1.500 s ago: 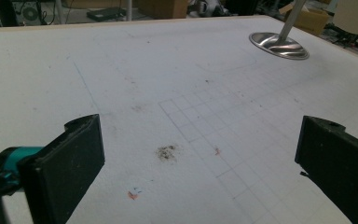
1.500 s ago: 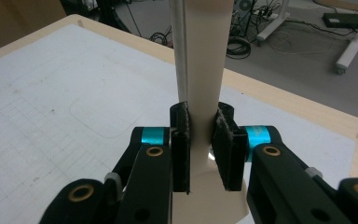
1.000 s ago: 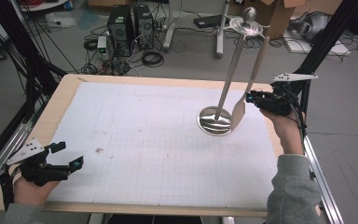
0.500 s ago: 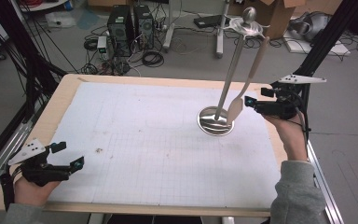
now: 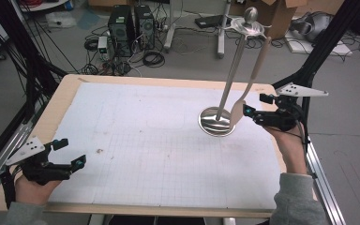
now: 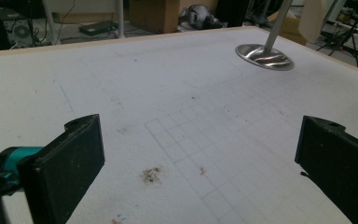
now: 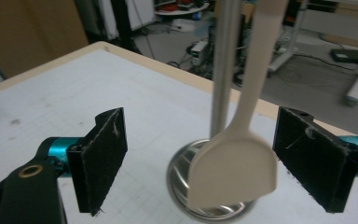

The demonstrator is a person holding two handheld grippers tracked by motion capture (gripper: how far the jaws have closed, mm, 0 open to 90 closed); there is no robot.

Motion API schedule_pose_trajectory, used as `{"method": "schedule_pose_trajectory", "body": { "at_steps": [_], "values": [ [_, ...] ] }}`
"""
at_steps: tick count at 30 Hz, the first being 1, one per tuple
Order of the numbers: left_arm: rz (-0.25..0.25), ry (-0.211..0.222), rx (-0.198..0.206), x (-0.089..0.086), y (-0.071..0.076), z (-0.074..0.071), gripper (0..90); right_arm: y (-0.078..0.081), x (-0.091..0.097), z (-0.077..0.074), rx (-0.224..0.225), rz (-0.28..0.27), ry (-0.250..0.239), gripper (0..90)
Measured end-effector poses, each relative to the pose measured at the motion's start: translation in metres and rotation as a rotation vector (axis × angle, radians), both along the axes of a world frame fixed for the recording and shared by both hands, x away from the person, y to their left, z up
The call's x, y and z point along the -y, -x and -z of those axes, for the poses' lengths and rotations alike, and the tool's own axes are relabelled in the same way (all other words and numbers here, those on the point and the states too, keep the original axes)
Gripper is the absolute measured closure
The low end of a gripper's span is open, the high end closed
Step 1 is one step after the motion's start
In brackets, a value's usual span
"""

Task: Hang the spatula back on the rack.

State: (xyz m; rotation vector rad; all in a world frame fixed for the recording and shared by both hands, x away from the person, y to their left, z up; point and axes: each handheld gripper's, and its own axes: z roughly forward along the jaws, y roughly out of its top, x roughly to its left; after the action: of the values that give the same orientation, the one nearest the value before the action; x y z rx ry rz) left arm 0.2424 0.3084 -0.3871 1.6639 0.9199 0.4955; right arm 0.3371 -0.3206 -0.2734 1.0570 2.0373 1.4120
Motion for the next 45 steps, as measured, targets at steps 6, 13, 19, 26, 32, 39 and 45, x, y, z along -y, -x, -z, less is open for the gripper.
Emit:
{"method": "schedule_pose_trajectory", "body": {
  "at_steps": [6, 13, 19, 26, 32, 39, 45],
  "values": [
    [0.016, -0.003, 0.003, 0.006, -0.003, -0.002, 1.7, 0.011, -0.008, 0.005, 0.025, -0.052, -0.008, 16.8],
    [0.025, 0.009, 0.023, 0.010, -0.006, -0.006, 1.7, 0.023, -0.005, 0.015, 0.035, -0.028, -0.034, 16.0],
    [0.039, 0.024, 0.031, 0.014, -0.011, -0.009, 1.7, 0.033, -0.002, 0.026, 0.050, -0.020, -0.054, 15.9],
    [0.042, 0.033, 0.042, 0.016, -0.013, -0.012, 1.7, 0.039, 0.001, 0.041, 0.053, -0.009, -0.016, 15.9],
    [0.035, 0.036, 0.051, 0.017, -0.014, -0.012, 1.7, 0.050, -0.002, 0.054, 0.062, -0.007, -0.003, 15.9],
    [0.035, 0.038, 0.052, 0.017, -0.014, -0.012, 1.7, 0.058, -0.003, 0.063, 0.043, -0.022, -0.057, 15.7],
    [0.033, 0.042, 0.053, 0.016, -0.014, -0.013, 1.7, 0.065, -0.005, 0.068, 0.051, -0.028, -0.091, 15.0]
  ]
}}
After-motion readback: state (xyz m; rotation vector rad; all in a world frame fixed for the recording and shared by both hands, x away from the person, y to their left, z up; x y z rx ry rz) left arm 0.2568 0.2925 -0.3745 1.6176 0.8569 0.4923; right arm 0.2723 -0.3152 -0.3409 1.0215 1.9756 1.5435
